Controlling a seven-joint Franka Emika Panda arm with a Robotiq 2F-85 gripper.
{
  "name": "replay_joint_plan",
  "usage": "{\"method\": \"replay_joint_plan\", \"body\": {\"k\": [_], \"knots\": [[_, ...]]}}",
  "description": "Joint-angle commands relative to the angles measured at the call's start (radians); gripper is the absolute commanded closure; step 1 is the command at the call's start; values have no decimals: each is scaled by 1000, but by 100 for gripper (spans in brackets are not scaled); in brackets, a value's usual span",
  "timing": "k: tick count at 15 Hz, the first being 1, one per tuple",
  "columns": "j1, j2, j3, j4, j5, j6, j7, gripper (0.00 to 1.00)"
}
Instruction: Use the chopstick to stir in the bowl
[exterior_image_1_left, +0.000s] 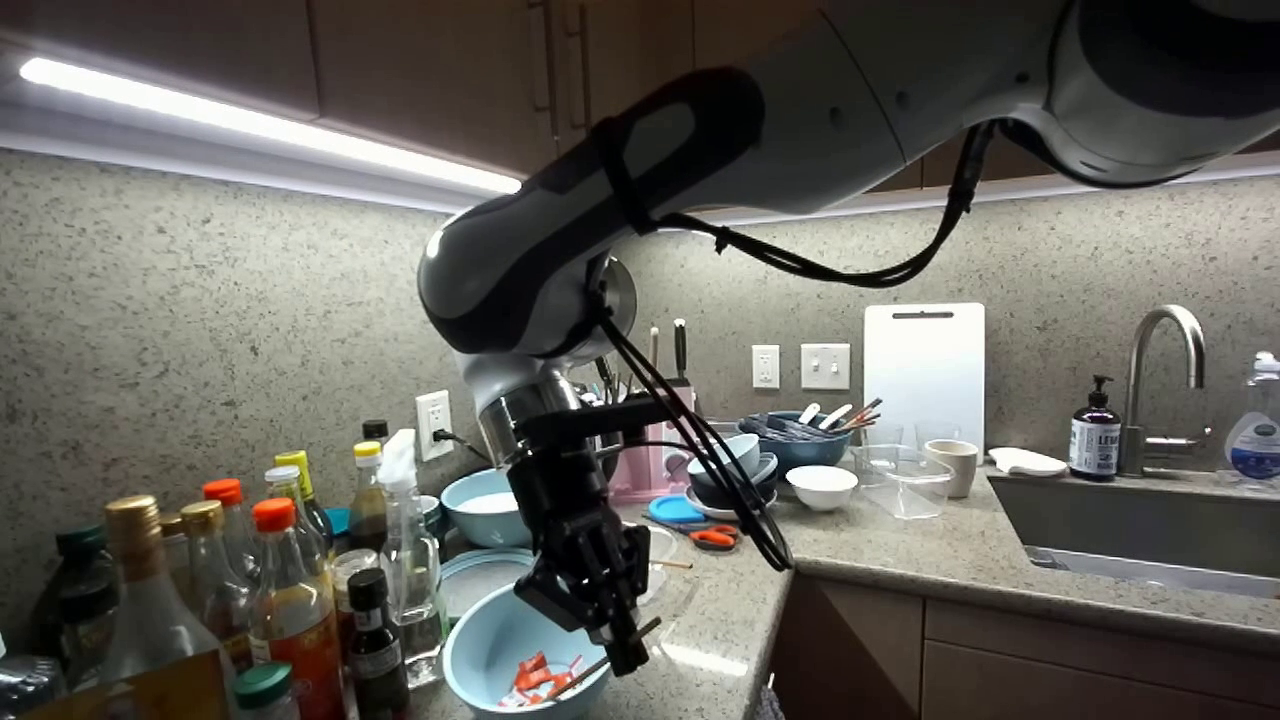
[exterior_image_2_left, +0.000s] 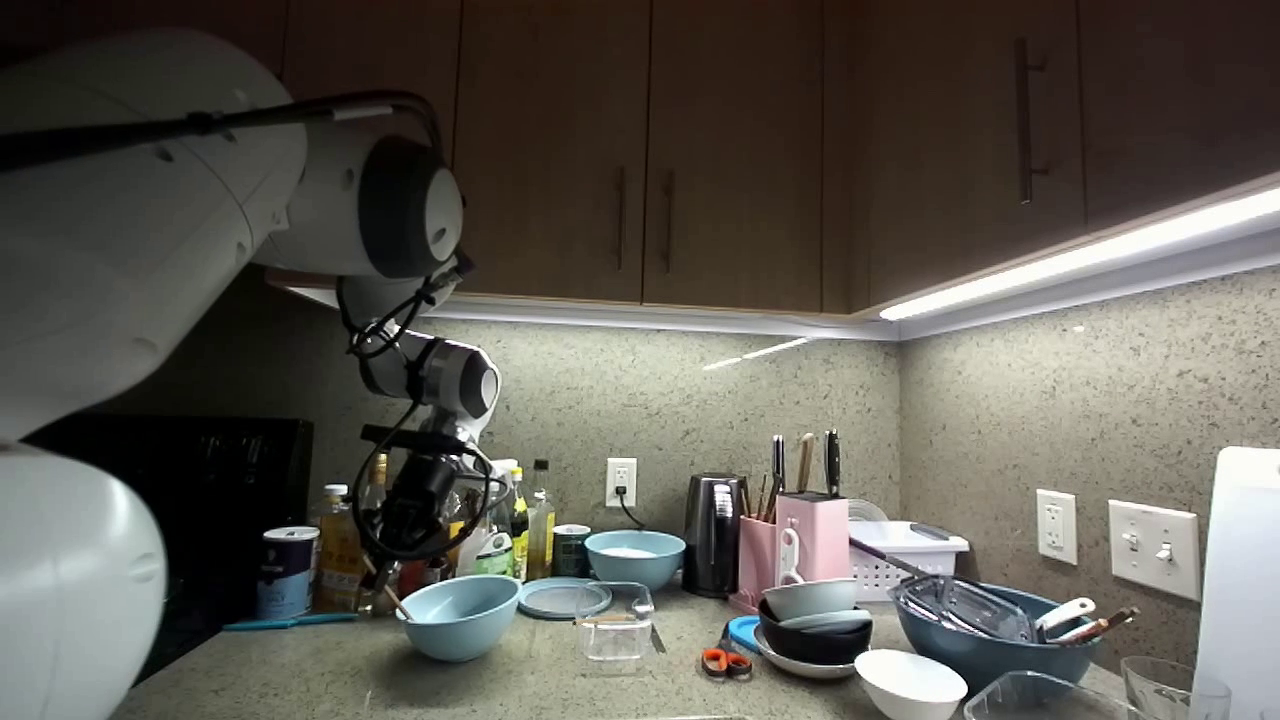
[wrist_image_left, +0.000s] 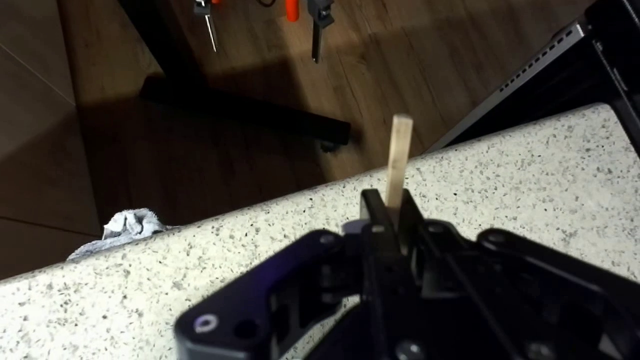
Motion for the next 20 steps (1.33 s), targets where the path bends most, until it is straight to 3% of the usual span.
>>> {"method": "replay_joint_plan", "body": {"k": [1, 5, 12, 17, 20], "knots": [[-10, 5, -8, 34, 0, 2, 4, 98], [-18, 4, -30, 78, -2, -12, 19, 98], [-75, -38, -37, 5, 79, -55, 40, 98], [-94, -40, -7, -18, 204, -151, -1, 98], [-80, -30, 14, 46, 243, -206, -13, 98]]}}
